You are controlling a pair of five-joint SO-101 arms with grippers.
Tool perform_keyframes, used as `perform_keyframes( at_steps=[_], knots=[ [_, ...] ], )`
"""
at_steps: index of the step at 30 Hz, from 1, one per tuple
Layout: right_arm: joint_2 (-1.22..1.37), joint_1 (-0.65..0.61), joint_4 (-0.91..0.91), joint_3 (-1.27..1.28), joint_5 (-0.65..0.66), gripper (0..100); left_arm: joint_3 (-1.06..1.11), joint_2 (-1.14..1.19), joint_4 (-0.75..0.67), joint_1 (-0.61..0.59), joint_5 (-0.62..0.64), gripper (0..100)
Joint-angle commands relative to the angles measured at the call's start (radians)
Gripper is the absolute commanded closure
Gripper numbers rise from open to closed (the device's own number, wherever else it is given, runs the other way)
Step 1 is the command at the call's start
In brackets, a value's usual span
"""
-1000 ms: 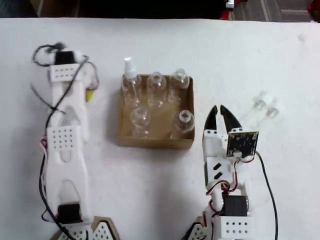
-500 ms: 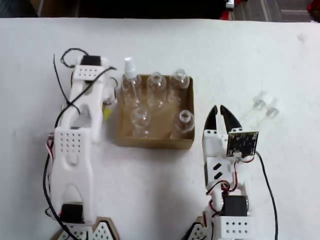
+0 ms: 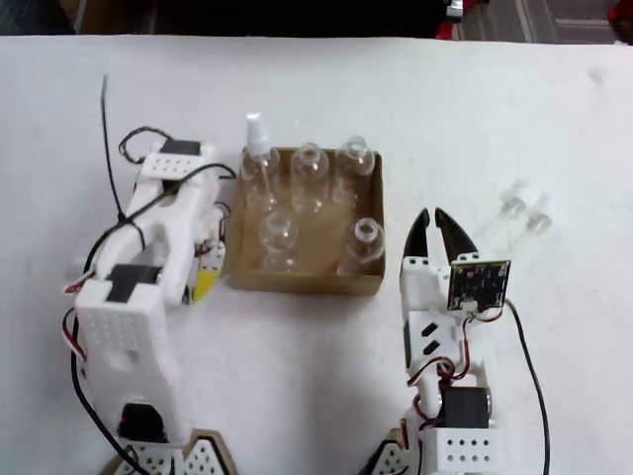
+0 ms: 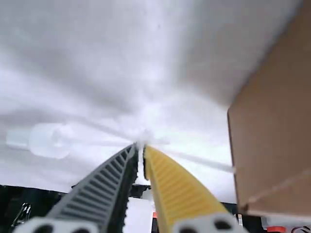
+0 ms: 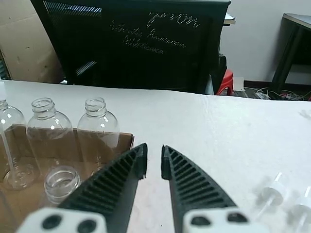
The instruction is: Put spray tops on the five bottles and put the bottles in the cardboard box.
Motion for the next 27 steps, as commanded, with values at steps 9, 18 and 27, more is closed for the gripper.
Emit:
perform_keyframes(
  at_steps=[9, 18, 27],
  knots=[
    [-0.008, 0.001, -0.002, 0.008, 0.015, 95.6, -0.098, -0.386, 0.002, -0.348, -0.006, 98],
    [-0.008, -0.001, -0.001, 0.008, 0.015, 95.6, -0.097, -0.401, -0.018, -0.541, 0.152, 98],
    [-0.008, -0.005, 0.002, 0.008, 0.015, 95.6, 0.126, -0.404, -0.296, -0.581, 0.410, 98]
  ],
)
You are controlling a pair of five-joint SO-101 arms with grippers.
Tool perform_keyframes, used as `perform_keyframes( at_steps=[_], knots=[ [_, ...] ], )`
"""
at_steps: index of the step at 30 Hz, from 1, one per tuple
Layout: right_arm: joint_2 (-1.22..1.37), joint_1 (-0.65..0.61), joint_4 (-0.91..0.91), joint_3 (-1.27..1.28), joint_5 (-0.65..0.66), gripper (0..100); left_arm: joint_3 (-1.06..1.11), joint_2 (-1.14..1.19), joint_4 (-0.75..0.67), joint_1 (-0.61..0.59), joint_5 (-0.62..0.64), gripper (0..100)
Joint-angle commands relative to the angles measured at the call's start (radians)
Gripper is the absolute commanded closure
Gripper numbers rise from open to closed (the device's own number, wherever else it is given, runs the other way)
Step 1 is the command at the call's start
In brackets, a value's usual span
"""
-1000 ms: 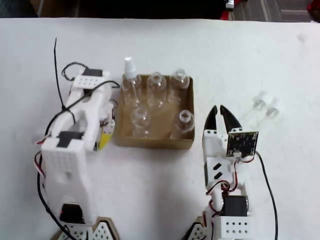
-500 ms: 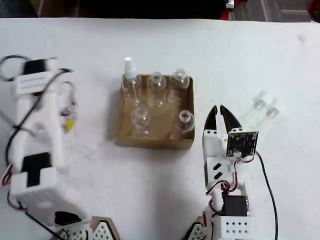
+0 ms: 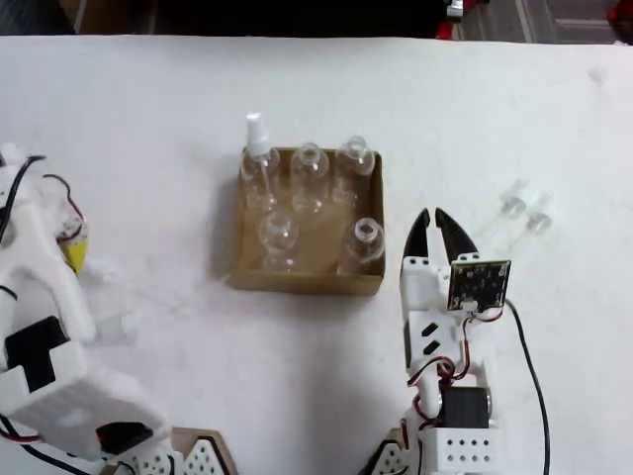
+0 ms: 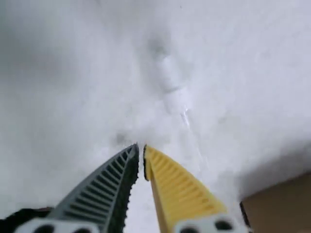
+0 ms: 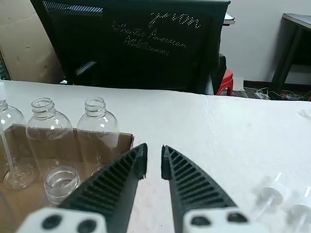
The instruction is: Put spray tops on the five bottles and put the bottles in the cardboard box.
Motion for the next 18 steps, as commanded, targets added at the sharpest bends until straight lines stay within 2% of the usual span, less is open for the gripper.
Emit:
perform_keyframes(
  at_steps=[1, 4, 10, 13, 18],
  knots=[
    [-0.008, -0.007, 0.002, 0.008, 0.015, 95.6, 0.080, -0.056, -0.140, -0.010, 0.233, 98],
    [-0.008, -0.007, 0.002, 0.008, 0.015, 95.6, 0.081, -0.056, -0.146, 0.004, 0.325, 95],
    [-0.008, -0.007, 0.002, 0.008, 0.015, 95.6, 0.086, -0.054, -0.161, 0.004, 0.347, 74],
    [-0.008, -0.007, 0.002, 0.008, 0.015, 95.6, 0.101, -0.053, -0.184, 0.004, 0.347, 75],
    [-0.008, -0.007, 0.002, 0.008, 0.015, 95.6, 0.224, -0.053, -0.377, -0.010, 0.348, 81]
  ],
)
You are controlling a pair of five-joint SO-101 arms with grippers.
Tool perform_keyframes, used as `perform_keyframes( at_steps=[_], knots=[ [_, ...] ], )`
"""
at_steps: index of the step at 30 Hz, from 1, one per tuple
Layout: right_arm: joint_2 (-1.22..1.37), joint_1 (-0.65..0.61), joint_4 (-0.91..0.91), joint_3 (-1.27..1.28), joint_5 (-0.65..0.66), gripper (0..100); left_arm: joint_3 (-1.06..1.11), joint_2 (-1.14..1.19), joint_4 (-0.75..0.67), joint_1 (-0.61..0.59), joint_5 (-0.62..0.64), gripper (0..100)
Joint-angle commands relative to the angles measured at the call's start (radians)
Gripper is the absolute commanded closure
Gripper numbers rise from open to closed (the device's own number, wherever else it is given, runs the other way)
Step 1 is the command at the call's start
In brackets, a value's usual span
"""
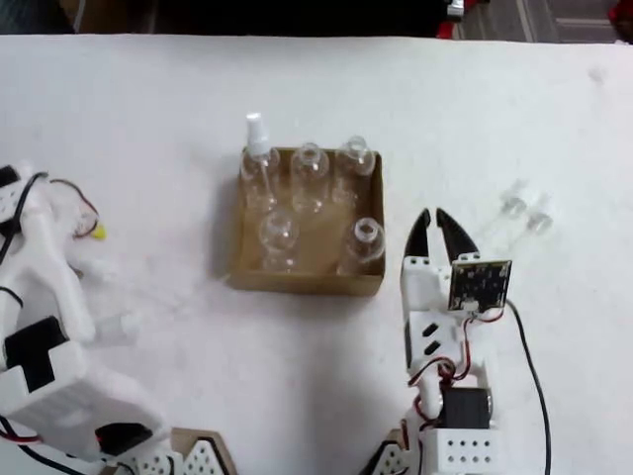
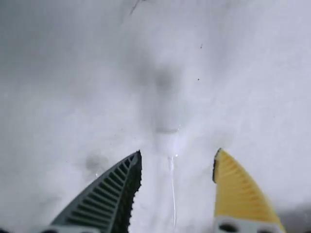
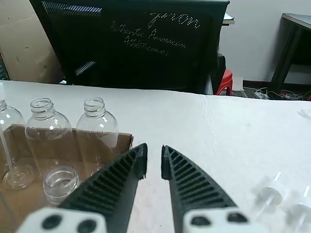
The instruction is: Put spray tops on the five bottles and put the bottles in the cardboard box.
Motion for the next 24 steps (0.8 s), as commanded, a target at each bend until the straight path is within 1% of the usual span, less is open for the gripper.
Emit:
perform_keyframes(
  at_steps=[1, 4, 7, 12, 15, 19, 24],
  knots=[
    [-0.008, -0.008, 0.002, 0.008, 0.015, 95.6, 0.095, -0.053, -0.181, -0.016, 0.014, 80],
    [-0.008, -0.008, 0.002, 0.008, 0.015, 95.6, 0.149, -0.053, -0.239, -0.021, 0.012, 79],
    [-0.008, -0.008, 0.002, 0.008, 0.015, 95.6, 0.163, -0.053, -0.247, -0.021, 0.012, 76],
    [-0.008, -0.008, 0.002, 0.008, 0.015, 95.6, 0.163, -0.053, -0.249, -0.021, 0.012, 76],
    [-0.008, -0.008, 0.004, 0.008, 0.015, 95.6, 0.173, -0.047, -0.290, -0.022, 0.012, 76],
    [-0.008, -0.010, 0.004, 0.008, 0.015, 95.6, 0.140, 0.042, -0.336, -0.048, 0.015, 76],
    [-0.008, -0.010, 0.004, 0.008, 0.015, 95.6, 0.074, 0.150, -0.336, -0.065, 0.029, 76]
  ],
)
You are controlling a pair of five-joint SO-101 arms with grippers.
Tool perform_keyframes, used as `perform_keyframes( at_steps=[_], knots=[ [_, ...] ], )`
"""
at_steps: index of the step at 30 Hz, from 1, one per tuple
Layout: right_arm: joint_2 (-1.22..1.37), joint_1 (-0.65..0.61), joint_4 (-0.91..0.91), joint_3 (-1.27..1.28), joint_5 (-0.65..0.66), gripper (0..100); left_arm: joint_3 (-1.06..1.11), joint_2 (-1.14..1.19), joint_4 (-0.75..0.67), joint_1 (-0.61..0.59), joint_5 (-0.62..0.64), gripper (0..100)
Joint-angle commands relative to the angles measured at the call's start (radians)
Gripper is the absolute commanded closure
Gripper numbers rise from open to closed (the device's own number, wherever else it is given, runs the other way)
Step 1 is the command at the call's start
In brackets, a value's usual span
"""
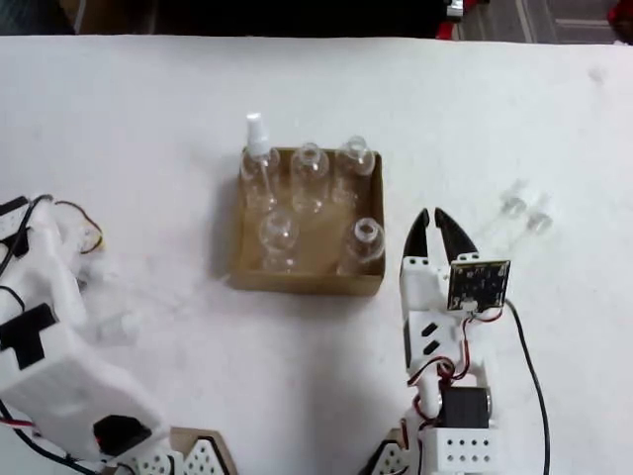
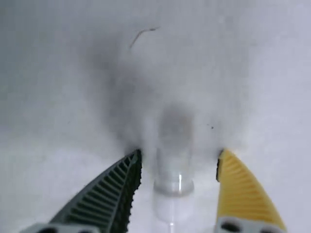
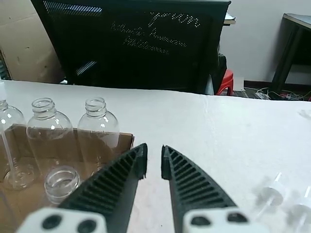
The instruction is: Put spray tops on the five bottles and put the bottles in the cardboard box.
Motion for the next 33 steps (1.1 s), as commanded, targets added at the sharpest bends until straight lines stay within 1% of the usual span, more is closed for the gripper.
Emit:
perform_keyframes(
  at_steps=[1, 3, 9, 13, 15, 17, 22, 24, 26, 27, 30, 33],
  knots=[
    [-0.008, -0.007, 0.004, 0.008, 0.015, 95.6, -0.083, 0.044, -0.018, -0.016, 0.012, 77],
    [-0.008, -0.007, 0.004, 0.008, 0.015, 95.6, -0.087, 0.056, -0.018, -0.004, 0.012, 80],
    [-0.008, -0.007, 0.004, 0.008, 0.015, 95.6, -0.089, 0.056, -0.025, 0.008, 0.012, 98],
    [-0.008, -0.007, 0.004, 0.008, 0.015, 95.6, -0.098, 0.054, 0.003, 0.007, 0.017, 98],
    [-0.008, -0.007, 0.004, 0.008, 0.015, 95.6, -0.149, 0.054, 0.069, 0.008, 0.017, 98],
    [-0.008, -0.005, 0.004, 0.008, 0.015, 95.6, -0.230, 0.054, 0.164, 0.004, 0.017, 98],
    [-0.008, -0.004, 0.004, 0.008, 0.015, 95.6, -0.562, 0.056, 0.497, 0.010, 0.012, 98],
    [-0.008, -0.002, 0.002, 0.008, 0.015, 95.6, -0.715, 0.054, 0.612, 0.033, 0.008, 98],
    [-0.008, -0.002, 0.002, 0.008, 0.015, 95.6, -0.888, 0.054, 0.715, 0.074, -0.035, 98],
    [-0.008, -0.002, 0.002, 0.008, 0.015, 95.6, -0.962, 0.053, 0.740, 0.093, -0.068, 98],
    [-0.008, -0.002, 0.002, 0.008, 0.015, 95.6, -1.125, 0.031, 0.732, 0.140, -0.209, 98],
    [-0.008, -0.002, 0.002, 0.008, 0.015, 95.6, -1.249, -0.031, 0.733, 0.177, -0.284, 98]
  ],
)
